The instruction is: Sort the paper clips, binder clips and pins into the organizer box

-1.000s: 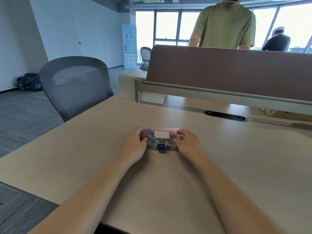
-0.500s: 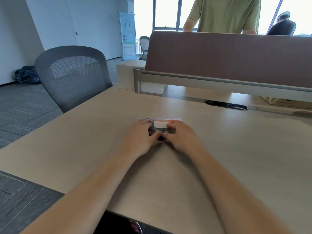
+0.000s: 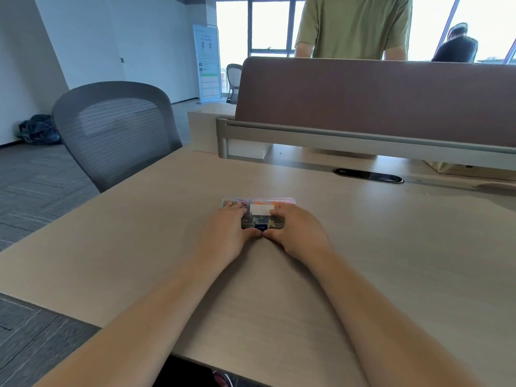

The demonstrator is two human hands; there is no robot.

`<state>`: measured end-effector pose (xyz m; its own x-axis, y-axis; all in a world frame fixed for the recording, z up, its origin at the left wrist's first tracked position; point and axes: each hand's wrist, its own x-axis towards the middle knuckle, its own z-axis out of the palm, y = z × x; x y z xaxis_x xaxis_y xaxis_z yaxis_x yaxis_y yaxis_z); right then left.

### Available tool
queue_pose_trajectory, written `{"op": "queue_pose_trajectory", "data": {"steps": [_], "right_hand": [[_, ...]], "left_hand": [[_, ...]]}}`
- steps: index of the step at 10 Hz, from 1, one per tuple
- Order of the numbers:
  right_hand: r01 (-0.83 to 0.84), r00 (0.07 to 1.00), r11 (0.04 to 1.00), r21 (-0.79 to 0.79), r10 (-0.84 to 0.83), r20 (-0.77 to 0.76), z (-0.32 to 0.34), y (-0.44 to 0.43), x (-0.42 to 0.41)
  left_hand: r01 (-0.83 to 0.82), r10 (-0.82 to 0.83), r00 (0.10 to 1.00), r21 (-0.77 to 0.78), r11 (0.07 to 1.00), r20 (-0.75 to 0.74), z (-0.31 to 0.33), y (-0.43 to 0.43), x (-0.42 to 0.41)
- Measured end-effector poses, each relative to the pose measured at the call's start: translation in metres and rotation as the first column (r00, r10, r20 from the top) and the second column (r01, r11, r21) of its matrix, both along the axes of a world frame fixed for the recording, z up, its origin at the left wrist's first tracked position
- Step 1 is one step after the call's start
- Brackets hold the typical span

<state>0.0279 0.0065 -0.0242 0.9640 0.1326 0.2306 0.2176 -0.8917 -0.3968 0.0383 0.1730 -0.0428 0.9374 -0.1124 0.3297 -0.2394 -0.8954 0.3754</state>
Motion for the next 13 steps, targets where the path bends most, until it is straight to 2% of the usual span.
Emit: {"op": "queue_pose_trajectory", "data": {"steps": [3, 5, 7, 8, 9, 11, 12, 13], "right_hand": [[-0.037, 0.999, 0.998, -0.048, 0.036, -0.024, -0.001, -0.002, 0.001], [0.01, 1.0, 0.997, -0.079, -0.009, 0.01, 0.002, 0.002, -0.001], [0.019, 0.999, 0.997, -0.075, -0.017, 0.034, -0.004, 0.004, 0.003], [0.042, 0.999, 0.999, -0.015, -0.042, 0.004, -0.008, 0.006, 0.003], [0.035, 0.999, 0.999, 0.03, -0.036, 0.008, -0.006, 0.006, 0.002], [0.034, 0.999, 0.999, 0.004, -0.034, -0.004, -0.005, 0.009, -0.007], [0.04, 0.999, 0.996, -0.082, -0.038, 0.03, -0.003, 0.008, -0.013], [-0.006, 0.993, 0.998, -0.068, 0.014, 0.118, 0.01, 0.007, -0.016]], "left_hand": [[0.044, -0.043, 0.999, 0.032, 0.999, -0.028, -0.002, 0.003, 0.001], [0.044, -0.04, 0.998, 0.111, 0.993, -0.041, -0.001, 0.001, 0.005], [0.045, -0.045, 0.999, 0.047, 0.998, -0.004, -0.006, 0.004, 0.004], [0.022, -0.022, 1.0, -0.005, 1.0, 0.0, -0.004, 0.004, -0.003], [0.003, -0.002, 1.0, -0.019, 1.0, 0.024, 0.0, 0.003, -0.006], [-0.023, 0.023, 1.0, 0.025, 0.999, -0.006, 0.0, -0.001, -0.011], [-0.004, 0.003, 1.0, 0.034, 0.999, 0.01, 0.0, 0.002, -0.012], [0.031, -0.032, 0.999, 0.023, 0.999, 0.044, 0.016, -0.003, -0.023]]}}
